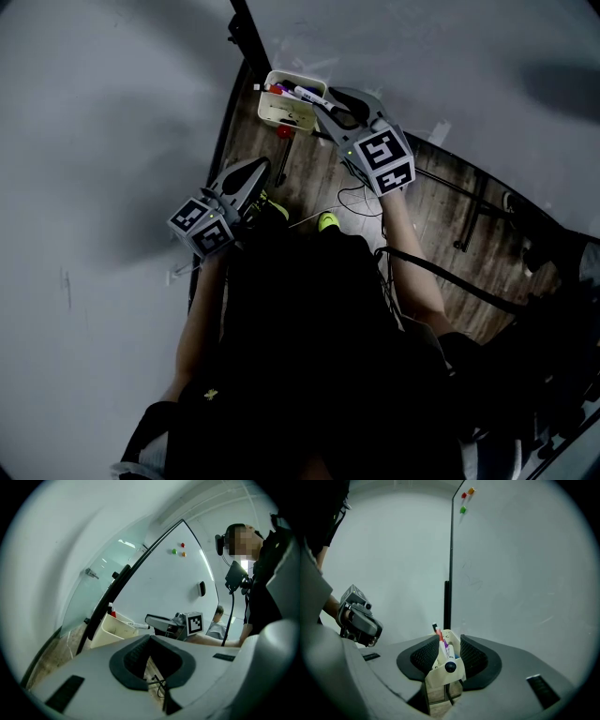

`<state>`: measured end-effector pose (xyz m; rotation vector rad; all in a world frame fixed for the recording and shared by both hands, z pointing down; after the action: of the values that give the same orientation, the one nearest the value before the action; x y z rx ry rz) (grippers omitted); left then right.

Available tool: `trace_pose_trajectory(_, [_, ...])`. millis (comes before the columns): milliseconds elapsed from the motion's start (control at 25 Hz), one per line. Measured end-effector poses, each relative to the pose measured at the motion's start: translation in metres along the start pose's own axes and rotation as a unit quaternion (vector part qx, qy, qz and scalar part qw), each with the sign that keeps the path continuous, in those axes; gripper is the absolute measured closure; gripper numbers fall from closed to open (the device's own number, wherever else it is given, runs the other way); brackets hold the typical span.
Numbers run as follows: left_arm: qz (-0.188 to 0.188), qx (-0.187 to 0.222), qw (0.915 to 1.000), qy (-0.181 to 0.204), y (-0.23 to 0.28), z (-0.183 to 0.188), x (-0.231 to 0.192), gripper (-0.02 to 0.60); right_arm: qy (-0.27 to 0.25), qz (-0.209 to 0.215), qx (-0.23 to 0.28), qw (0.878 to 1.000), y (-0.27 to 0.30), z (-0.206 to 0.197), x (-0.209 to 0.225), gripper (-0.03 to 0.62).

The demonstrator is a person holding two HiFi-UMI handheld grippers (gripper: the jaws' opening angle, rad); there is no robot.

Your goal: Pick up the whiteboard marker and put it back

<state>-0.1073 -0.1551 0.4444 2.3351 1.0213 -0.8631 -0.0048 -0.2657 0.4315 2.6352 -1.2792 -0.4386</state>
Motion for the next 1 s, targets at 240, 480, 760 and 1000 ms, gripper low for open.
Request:
trace_pose_trajectory(240, [0.012, 0.014, 0.9997, 0.017, 0.003, 0.000, 0.020, 0.568, -0.010, 0.012, 0.020, 1.000, -0.024, 0.009, -0.006, 0.479])
trace_pose_trajectory(480, [0.039, 0.023, 0.9987, 0.024, 0.002, -0.015, 0.044, 0.568, -0.015, 0.048, 0.035, 0.998, -0.056, 0.003, -0.021, 0.585])
trace_pose_trajectory(760, [0.043, 0.015, 0.9987, 0.022, 0.006, -0.018, 0.064, 0.568, 0.003, 0.061, 0.035, 0.998, -0.075, -0.005, -0.033, 0.586])
trace_pose_trajectory(1000, [0.036, 0.017, 0.9989, 0.024, 0.000, -0.020, 0.070, 0.568, 0.009, 0.066, 0.018, 0.998, -0.086, -0.012, -0.052, 0.586])
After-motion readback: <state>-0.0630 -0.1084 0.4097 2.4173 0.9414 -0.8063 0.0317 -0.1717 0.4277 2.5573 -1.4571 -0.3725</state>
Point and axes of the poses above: the fingertips, and each gripper's own axes: y forward along the fingers, x to its right, z out of its top, the point moved 1 cm from there along -y, backward along the fingers, and after that the axes turned 10 degrees about -y, right-handed, at the moved point
